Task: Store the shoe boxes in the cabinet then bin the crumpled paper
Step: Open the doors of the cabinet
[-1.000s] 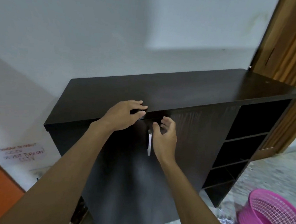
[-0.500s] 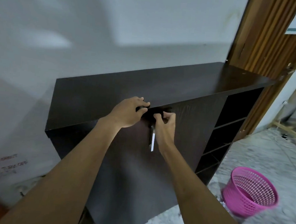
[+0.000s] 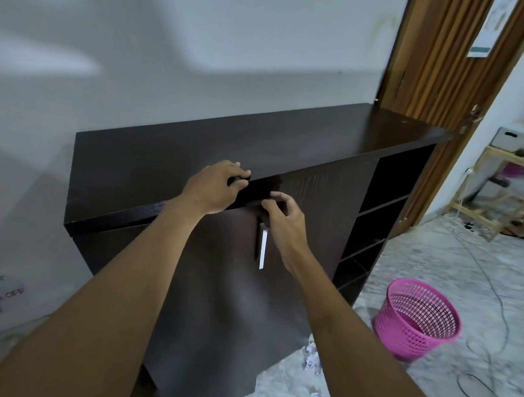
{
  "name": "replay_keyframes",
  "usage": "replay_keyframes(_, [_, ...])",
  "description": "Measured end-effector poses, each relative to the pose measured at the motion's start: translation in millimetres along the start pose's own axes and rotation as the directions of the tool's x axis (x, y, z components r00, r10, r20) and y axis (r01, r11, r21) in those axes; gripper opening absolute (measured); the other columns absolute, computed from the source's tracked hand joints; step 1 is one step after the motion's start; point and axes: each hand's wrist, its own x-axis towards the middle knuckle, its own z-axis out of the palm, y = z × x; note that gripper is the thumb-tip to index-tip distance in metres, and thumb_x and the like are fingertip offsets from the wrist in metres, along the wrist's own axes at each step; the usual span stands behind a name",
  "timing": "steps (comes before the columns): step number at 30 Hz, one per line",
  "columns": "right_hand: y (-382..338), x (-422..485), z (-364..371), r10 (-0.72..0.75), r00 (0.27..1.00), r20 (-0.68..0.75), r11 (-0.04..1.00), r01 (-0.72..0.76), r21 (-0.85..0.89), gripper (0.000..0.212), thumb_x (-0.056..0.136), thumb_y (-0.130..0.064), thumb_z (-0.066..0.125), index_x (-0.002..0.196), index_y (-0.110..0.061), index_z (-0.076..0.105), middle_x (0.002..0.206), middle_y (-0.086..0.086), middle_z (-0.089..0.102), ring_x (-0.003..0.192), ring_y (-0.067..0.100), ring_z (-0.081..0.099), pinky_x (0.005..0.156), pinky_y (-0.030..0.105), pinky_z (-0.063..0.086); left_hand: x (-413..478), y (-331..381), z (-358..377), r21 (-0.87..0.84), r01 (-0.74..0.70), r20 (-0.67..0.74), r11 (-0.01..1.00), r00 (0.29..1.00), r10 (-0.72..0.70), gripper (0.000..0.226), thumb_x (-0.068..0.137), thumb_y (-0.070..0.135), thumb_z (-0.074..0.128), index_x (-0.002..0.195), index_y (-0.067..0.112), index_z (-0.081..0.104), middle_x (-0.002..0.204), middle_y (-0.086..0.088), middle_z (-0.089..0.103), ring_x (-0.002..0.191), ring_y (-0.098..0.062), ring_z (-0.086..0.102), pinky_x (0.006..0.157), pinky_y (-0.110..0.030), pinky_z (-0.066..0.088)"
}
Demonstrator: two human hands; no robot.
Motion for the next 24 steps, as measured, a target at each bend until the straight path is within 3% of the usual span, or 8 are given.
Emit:
replay_keyframes(3, [-2, -15, -21, -0.034, 0.997, 0.068, 0.994, 0.041, -0.097, 0.01, 0.09, -0.023, 0.066, 0.099, -0.019, 0.069, 0.093, -0.002, 0.071, 0.082, 0.005, 0.067, 0.07, 0.017, 0.051, -2, 4, -1, 0.035, 0.022, 0.011, 0.999, 1.0, -0.023, 0.037, 0.1, 0.037, 0.046, 0.135, 0.03, 0.054, 0.152, 0.007, 0.041, 0.141, -0.015, 0.034, 0.115, -0.044, 0.028])
replay_keyframes(9, [-6, -59, -49, -0.01, 0.994, 0.108, 0.988, 0.027, -0.154, 0.018, 0.089, -0.028, 0.068, 0.102, -0.015, 0.067, 0.101, 0.005, 0.072, 0.092, 0.012, 0.069, 0.074, 0.017, 0.051, -8, 9, -4, 0.09, 0.079, 0.02, 0.993, 0.997, -0.081, 0.039, 0.099, 0.047, 0.042, 0.137, 0.038, 0.05, 0.153, 0.016, 0.037, 0.142, -0.021, 0.033, 0.109, -0.05, 0.031])
replay_keyframes(12, [-8, -91, -66, -0.036, 0.989, 0.144, 0.988, 0.057, -0.143, 0.011, 0.091, -0.023, 0.066, 0.093, -0.012, 0.066, 0.089, 0.004, 0.071, 0.08, 0.007, 0.067, 0.069, 0.016, 0.051, -14, 14, -4, 0.128, 0.128, 0.014, 0.984, 0.991, -0.131, 0.041, 0.099, 0.051, 0.039, 0.138, 0.041, 0.048, 0.153, 0.018, 0.035, 0.143, -0.021, 0.032, 0.11, -0.048, 0.03])
replay_keyframes(14, [-9, -111, -78, -0.043, 0.972, 0.231, 0.991, 0.071, -0.115, 0.013, 0.093, -0.018, 0.062, 0.08, -0.018, 0.065, 0.076, -0.004, 0.066, 0.072, 0.004, 0.063, 0.067, 0.016, 0.048, -18, 17, -4, 0.151, 0.165, -0.018, 0.975, 0.986, -0.164, 0.04, 0.101, 0.047, 0.038, 0.139, 0.04, 0.048, 0.154, 0.017, 0.035, 0.142, -0.022, 0.034, 0.111, -0.045, 0.031])
replay_keyframes(17, [-13, -140, -88, 0.03, 0.918, 0.396, 0.999, -0.019, -0.032, 0.022, 0.09, -0.023, 0.059, 0.071, -0.024, 0.069, 0.074, -0.006, 0.064, 0.073, 0.008, 0.061, 0.072, 0.022, 0.047, -30, 16, -7, 0.124, 0.191, -0.034, 0.974, 0.981, -0.189, 0.039, 0.102, 0.037, 0.038, 0.141, 0.036, 0.047, 0.155, 0.013, 0.033, 0.141, -0.025, 0.035, 0.112, -0.043, 0.03])
replay_keyframes(21, [-14, -169, -79, 0.166, 0.791, 0.589, 0.986, -0.139, -0.091, 0.023, 0.086, -0.035, 0.057, 0.097, -0.03, 0.077, 0.1, -0.003, 0.073, 0.096, 0.015, 0.067, 0.088, 0.029, 0.049, -56, 3, -23, 0.154, 0.117, 0.042, 0.981, 0.991, -0.125, 0.046, 0.101, 0.036, 0.041, 0.146, 0.026, 0.04, 0.158, 0.003, 0.03, 0.143, -0.027, 0.032, 0.114, -0.044, 0.029])
replay_keyframes(24, [-9, -186, -52, 0.226, 0.69, 0.688, 0.974, -0.147, -0.172, 0.031, 0.098, -0.03, 0.048, 0.124, -0.034, 0.065, 0.129, -0.002, 0.066, 0.124, 0.023, 0.059, 0.111, 0.04, 0.039, -79, -10, -36, 0.126, 0.158, 0.026, 0.979, 0.986, -0.163, 0.048, 0.102, 0.032, 0.04, 0.149, 0.022, 0.037, 0.16, 0.003, 0.026, 0.146, -0.022, 0.025, 0.118, -0.039, 0.022])
